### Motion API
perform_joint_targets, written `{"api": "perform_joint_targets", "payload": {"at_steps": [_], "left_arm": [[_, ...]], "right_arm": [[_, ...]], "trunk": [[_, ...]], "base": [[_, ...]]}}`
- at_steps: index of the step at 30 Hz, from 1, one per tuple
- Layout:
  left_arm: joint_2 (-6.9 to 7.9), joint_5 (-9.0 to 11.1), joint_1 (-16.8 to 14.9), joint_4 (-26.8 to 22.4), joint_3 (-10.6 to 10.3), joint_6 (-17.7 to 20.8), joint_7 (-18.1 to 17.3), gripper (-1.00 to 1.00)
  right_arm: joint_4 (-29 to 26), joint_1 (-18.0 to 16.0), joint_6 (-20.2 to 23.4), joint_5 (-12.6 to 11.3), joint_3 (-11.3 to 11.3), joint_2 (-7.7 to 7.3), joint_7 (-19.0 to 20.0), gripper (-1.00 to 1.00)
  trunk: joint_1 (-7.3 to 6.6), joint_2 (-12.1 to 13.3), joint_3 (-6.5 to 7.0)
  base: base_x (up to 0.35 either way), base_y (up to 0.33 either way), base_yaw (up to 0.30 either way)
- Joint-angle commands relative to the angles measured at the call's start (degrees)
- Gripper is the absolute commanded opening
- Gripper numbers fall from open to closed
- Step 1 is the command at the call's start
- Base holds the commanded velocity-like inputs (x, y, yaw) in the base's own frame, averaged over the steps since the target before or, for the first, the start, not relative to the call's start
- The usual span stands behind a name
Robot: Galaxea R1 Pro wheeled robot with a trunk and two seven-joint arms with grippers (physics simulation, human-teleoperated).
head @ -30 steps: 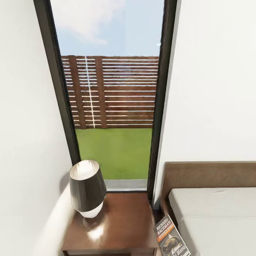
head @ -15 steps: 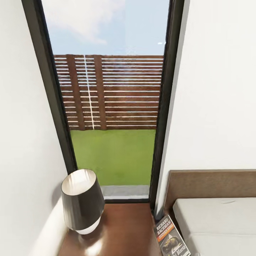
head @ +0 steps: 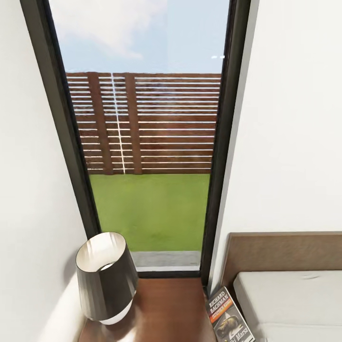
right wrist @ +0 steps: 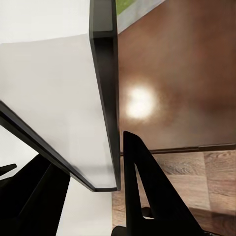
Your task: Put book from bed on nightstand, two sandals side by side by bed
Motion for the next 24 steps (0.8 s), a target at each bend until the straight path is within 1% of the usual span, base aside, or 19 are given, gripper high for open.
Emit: {"api": "perform_joint_targets", "payload": {"at_steps": [1, 14, 16, 17, 18, 20, 21, 23, 24], "left_arm": [[0.01, 0.4, -0.1, 0.0, -0.5, -0.2, -0.2, 1.00], [0.08, 0.6, -0.1, 0.0, -0.3, -0.4, -0.4, 1.00], [0.11, 0.7, -0.1, -0.7, -0.1, -0.4, -4.4, 1.00], [0.23, 0.8, -0.1, -2.2, 0.2, -0.4, -10.9, 1.00], [1.76, 6.3, -0.3, -7.1, 2.5, 2.7, -30.3, 1.00], [2.03, 8.5, -0.6, -9.9, 2.9, 5.6, -32.7, 1.00], [2.09, 9.1, -0.8, -11.9, 3.0, 7.2, -33.4, 1.00], [2.20, 9.9, -0.9, -17.5, 3.1, 11.1, -34.1, 1.00], [2.22, 10.0, -0.9, -19.1, 3.1, 12.2, -34.2, 1.00]], "right_arm": [[0.0, -0.1, 0.4, -0.6, 0.4, -0.03, 0.1, -1.00], [0.0, -0.1, 0.4, -0.6, 0.4, -0.03, 0.2, -1.00], [0.0, -0.1, 0.4, -0.6, 0.4, -0.03, 0.2, -1.00], [0.0, -0.1, 0.4, -0.6, 0.4, -0.03, 0.1, -1.00], [0.0, -0.1, 0.4, -0.6, 0.4, -0.03, 0.1, -1.00], [0.0, -0.1, 0.4, -0.6, 0.4, -0.03, 0.1, -1.00], [0.0, -0.1, 0.4, -0.6, 0.4, -0.03, 0.1, -1.00], [0.0, -0.1, 0.4, -0.6, 0.4, -0.03, 0.1, -1.00], [0.0, 0.0, 0.4, -0.6, 0.4, -0.03, 0.1, -1.00]], "trunk": [[0.03, -0.1, -0.12], [0.03, -0.1, -0.12], [0.03, -0.1, -0.12], [0.03, -0.1, -0.12], [0.03, -0.1, -0.12], [0.03, -0.1, -0.12], [0.03, -0.1, -0.12], [0.03, -0.1, -0.12], [0.03, -0.1, -0.12]], "base": [[0.003, 0.000, 0.000], [0.000, 0.000, 0.000], [0.000, 0.000, 0.000], [0.000, 0.000, 0.000], [0.000, 0.000, 0.000], [0.000, 0.000, 0.000], [0.000, 0.000, 0.000], [0.000, 0.000, 0.000], [0.000, 0.000, 0.000]]}}
